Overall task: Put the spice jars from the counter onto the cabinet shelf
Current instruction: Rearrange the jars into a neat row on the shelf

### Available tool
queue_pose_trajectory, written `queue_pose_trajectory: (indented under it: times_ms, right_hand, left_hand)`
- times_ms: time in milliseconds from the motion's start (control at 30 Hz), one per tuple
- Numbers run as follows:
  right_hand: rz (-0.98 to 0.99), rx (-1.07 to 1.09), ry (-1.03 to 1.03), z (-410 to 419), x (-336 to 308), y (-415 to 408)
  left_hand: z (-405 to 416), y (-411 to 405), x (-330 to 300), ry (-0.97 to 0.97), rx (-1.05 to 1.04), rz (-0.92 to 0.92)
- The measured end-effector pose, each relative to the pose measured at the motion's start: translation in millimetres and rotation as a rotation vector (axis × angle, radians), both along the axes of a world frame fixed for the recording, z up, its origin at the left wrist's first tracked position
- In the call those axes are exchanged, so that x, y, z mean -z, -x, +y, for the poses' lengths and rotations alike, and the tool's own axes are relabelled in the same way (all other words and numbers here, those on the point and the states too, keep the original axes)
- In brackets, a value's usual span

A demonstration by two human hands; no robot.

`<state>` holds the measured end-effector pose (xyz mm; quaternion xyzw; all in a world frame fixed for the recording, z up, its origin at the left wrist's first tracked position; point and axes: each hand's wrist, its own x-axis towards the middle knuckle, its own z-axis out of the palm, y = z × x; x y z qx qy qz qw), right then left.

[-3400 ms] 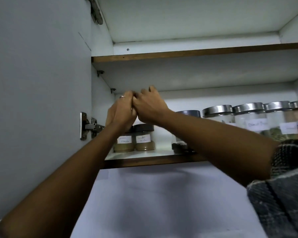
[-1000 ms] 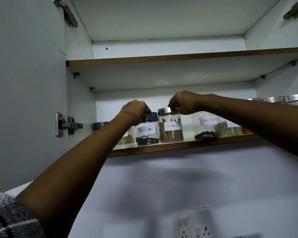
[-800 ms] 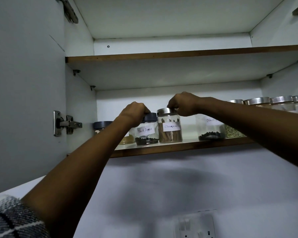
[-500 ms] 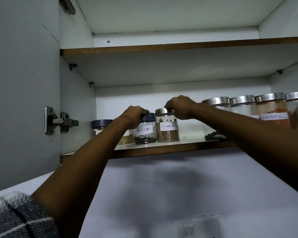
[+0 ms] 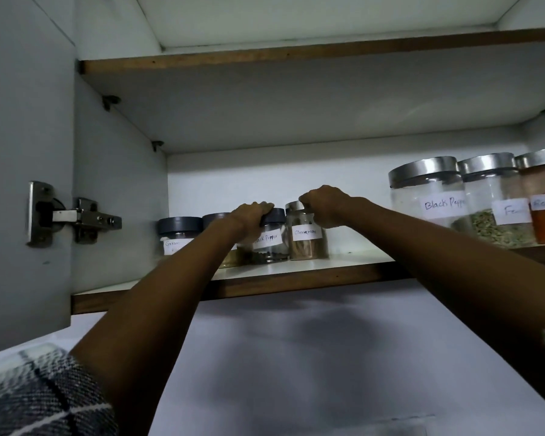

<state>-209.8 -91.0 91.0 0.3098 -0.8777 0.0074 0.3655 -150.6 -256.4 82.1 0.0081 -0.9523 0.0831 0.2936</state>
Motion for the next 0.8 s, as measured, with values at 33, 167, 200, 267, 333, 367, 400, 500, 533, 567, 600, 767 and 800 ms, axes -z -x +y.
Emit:
queue_pose_trajectory:
  times_ms: [33,167,200,267,333,367,400,500,533,567,600,767,800]
  right_hand:
    - [-0.002,0.013,-0.014,-2.5,-0.7,4.9]
    - [-0.014,0.063,-0.051,-10.4,-2.8,15.2]
    - [-0.019,0.078,-0.053,-11.8,-4.0,15.5]
    - [-0.026,0.098,-0.062,-13.8,-4.4,15.5]
    - [-0.031,0.106,-0.079,-15.4,-3.2,14.6]
    - [-0.036,0.111,-0.091,-16.3,-1.8,13.6]
    - [-0.040,0.118,-0.105,-16.7,-0.5,12.3]
    - [-0.057,0.147,-0.166,-15.2,0.1,7.8]
    - [-0.058,0.163,-0.186,-14.0,0.2,4.7]
    - [-0.050,0.173,-0.203,-12.8,0.4,0.8]
    - [-0.035,0.171,-0.213,-11.5,1.4,-3.8]
    - [0.456,0.078,-0.405,5.9,8.6,-33.6]
    - [0.585,0.045,-0.462,12.1,7.1,-40.7]
  left_hand:
    - [-1.6,4.3,-0.5,0.000,-0.009,-0.004]
    - [-4.4,9.6,-7.0,0.046,-0.016,0.000]
    - [-4.4,10.0,-6.8,0.046,-0.015,0.004]
    - [-5.6,12.2,-4.5,0.042,-0.017,0.010]
    - [-7.5,14.3,-1.5,0.028,-0.028,0.000]
    - [-8.9,14.7,-0.2,0.018,-0.034,-0.011]
    - [-9.4,14.6,0.9,0.013,-0.046,-0.023]
    - [-0.7,12.7,7.2,0.031,-0.132,-0.066]
    - [4.6,11.5,9.7,0.032,-0.148,-0.072]
    - [9.9,9.4,11.7,0.025,-0.140,-0.064]
    - [14.7,6.9,12.4,0.015,-0.112,-0.043]
    - [31.2,-22.2,0.9,0.173,0.063,0.201]
    - [34.9,-31.3,-4.1,0.234,0.092,0.264]
